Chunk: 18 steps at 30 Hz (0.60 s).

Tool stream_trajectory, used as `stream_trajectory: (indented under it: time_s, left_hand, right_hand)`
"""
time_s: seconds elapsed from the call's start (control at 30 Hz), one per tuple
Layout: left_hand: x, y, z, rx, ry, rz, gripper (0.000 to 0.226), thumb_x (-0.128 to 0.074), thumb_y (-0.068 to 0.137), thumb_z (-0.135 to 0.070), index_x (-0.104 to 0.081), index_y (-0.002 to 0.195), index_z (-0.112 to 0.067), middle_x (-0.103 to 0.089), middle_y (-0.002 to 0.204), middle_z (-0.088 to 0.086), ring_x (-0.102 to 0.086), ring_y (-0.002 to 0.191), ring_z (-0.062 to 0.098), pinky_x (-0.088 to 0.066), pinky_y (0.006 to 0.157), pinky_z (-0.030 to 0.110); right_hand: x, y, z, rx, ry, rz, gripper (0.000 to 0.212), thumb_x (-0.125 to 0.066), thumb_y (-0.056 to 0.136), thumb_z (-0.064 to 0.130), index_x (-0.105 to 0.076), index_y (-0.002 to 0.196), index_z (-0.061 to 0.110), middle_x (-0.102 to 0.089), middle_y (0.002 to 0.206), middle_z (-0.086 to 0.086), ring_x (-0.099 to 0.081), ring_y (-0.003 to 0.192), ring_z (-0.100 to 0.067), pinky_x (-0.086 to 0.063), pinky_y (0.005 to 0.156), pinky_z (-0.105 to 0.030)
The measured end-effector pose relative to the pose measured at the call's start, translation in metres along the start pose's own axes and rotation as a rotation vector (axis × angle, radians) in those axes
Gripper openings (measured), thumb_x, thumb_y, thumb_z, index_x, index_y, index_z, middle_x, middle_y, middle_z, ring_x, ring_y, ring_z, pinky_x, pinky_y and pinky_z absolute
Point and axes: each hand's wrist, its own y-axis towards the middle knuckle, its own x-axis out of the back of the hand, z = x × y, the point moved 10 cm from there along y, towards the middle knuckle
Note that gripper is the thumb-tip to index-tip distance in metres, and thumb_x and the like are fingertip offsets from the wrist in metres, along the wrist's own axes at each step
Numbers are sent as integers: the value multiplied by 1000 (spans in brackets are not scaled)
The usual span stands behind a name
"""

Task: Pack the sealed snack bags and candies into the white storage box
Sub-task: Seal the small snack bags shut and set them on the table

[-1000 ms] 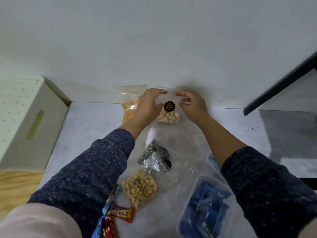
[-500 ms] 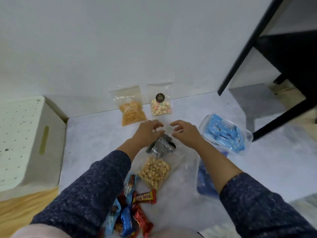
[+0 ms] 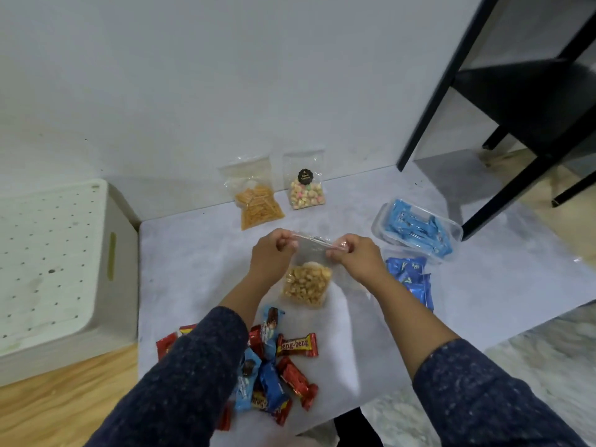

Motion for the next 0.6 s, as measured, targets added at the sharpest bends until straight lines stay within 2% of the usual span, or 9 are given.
stream_trajectory:
  time_s: [0.1,0.2,0.3,0.33,0.43,0.5,0.6]
  left_hand:
    - [31,-10,-10,-4,-232,-112,10,-63,84,-19,-65,83,-29,-66,81,-7,-64,87,19,-51,85,34]
    - [61,-21,-36,-109,-317,-230,4,-62,89,-15,-65,91,-17,-65,82,-1,-60,73,7,-50,80,26]
    - [87,-30,-57,-159,-368,-294,5,-61,90,-18,-66,93,-16,-65,80,-4,-59,70,3,-49,77,23]
    - [94,-32,-63,-172,-375,-311,6,-61,90,-20,-67,92,-18,-66,79,-6,-61,71,4,-50,78,24]
    - [113,-38,-82,-213,-393,-370,8,-61,90,-24,-68,85,-27,-68,75,-6,-66,78,11,-50,77,31]
    - [121,-42,-94,-226,-406,-404,8,-62,89,-23,-68,85,-26,-68,72,-7,-66,76,9,-49,75,30]
    - [131,-47,-109,-242,-439,-453,12,-62,90,-20,-70,95,-14,-67,70,-5,-62,64,-5,-47,67,15]
  right_hand:
    - [8,-7,29,13,196,-36,21,-74,77,14,-59,65,21,-56,64,-1,-51,68,-17,-42,65,-28]
    - [15,-16,66,92,356,4,20,-70,81,8,-60,68,20,-64,69,-16,-56,69,-17,-44,69,-30]
    - [23,-23,103,200,399,58,13,-61,89,8,-62,79,17,-72,72,8,-61,68,-9,-47,66,-21]
    - [27,-25,115,234,396,64,13,-60,90,9,-62,80,17,-72,70,12,-62,67,-6,-47,65,-20]
    - [38,-28,145,327,402,82,18,-59,90,10,-60,75,20,-73,67,14,-62,65,-3,-47,62,-17]
    - [46,-30,163,383,431,93,22,-59,89,8,-58,72,20,-72,66,13,-62,65,-3,-47,61,-15]
    - [56,-32,188,479,470,111,24,-60,88,3,-58,69,18,-71,63,10,-63,65,-1,-46,59,-11]
